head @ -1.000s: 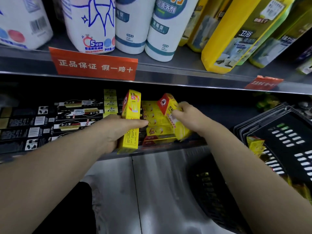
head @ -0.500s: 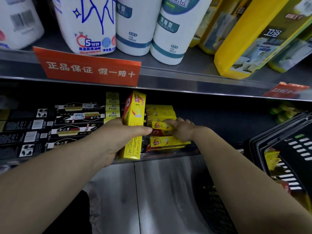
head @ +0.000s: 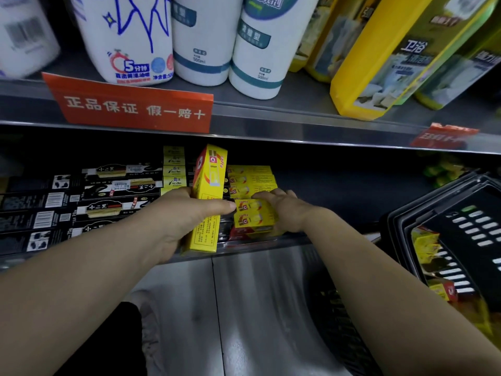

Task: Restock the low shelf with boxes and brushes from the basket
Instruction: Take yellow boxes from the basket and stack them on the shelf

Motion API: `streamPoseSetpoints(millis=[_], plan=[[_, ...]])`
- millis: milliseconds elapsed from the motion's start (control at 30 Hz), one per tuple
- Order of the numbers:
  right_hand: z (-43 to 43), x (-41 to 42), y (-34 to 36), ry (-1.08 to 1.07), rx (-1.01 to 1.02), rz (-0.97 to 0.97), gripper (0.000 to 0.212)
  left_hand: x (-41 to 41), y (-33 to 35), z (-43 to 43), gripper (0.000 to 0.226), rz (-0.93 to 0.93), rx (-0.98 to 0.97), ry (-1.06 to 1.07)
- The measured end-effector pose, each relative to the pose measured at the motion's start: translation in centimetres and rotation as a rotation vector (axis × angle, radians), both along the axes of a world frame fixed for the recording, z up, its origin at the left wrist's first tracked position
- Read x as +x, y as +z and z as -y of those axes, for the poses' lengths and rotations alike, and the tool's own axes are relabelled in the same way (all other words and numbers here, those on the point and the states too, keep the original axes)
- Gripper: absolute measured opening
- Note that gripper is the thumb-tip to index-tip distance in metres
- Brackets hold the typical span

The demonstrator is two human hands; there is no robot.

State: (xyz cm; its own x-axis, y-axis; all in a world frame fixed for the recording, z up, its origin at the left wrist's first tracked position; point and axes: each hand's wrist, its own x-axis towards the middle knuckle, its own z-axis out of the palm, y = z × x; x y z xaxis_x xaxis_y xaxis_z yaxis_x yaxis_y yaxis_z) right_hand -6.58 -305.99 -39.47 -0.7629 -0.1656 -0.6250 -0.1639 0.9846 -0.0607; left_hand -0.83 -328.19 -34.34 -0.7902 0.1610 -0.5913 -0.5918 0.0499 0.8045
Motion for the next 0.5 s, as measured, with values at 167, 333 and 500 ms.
streamPoseSetpoints(millis=[167, 333, 500], plan=[[0.4, 0.4, 0.2, 0.004, 0.038, -0.033, 0.096, 0.3, 0.4, -0.5, 0.030, 0.016, -0.001, -0.033], [1.2, 1.9, 3.8, -0.216, -0.318, -0.091, 0.070, 0.4, 0.1, -0.7, 0.069, 0.009, -0.071, -0.070], [3.6, 4.9, 7.6, -0.807, -1.105, 0.180, 0.049, 1.0, 0.2, -1.3, 0.063, -0.092, -0.111, -0.150]])
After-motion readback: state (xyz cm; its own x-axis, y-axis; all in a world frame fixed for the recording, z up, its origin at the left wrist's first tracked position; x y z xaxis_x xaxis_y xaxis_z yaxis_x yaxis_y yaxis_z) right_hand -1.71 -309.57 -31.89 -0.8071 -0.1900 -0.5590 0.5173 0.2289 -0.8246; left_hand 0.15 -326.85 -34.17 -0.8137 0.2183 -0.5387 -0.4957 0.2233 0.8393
